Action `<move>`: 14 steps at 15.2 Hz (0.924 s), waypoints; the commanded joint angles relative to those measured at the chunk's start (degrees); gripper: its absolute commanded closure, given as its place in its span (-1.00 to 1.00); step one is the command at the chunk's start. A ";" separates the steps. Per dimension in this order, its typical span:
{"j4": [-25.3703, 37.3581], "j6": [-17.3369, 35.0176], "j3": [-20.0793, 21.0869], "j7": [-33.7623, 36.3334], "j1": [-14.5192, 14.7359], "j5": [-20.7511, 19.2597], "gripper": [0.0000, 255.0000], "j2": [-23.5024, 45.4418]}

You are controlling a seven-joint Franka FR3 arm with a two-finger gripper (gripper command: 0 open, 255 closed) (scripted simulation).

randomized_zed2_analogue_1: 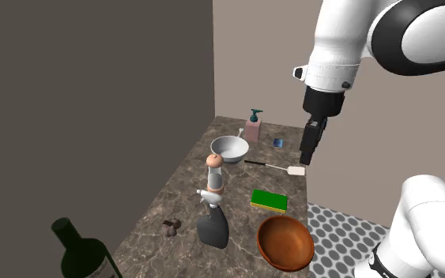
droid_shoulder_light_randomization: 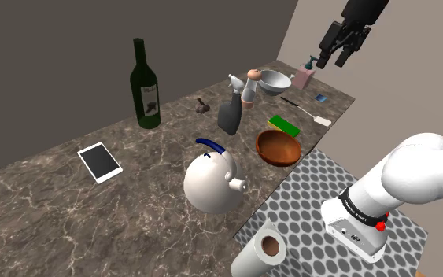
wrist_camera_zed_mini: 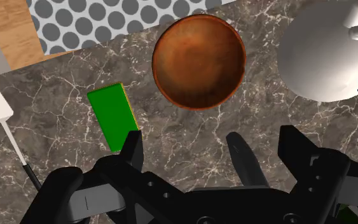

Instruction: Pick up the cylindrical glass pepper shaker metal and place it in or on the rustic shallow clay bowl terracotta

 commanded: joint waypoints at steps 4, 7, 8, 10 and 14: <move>-0.22 5.09 -1.22 -1.42 -0.62 -0.32 -1.00 4.51; 0.27 9.92 -2.44 -2.80 -1.14 -0.44 -1.00 9.48; 0.59 11.45 -2.85 -3.27 -1.28 -0.44 -1.00 11.22; 1.47 14.40 -3.66 -4.20 -1.54 -0.34 -1.00 14.82; 4.15 19.70 -5.18 -6.16 -2.03 0.28 -1.00 22.39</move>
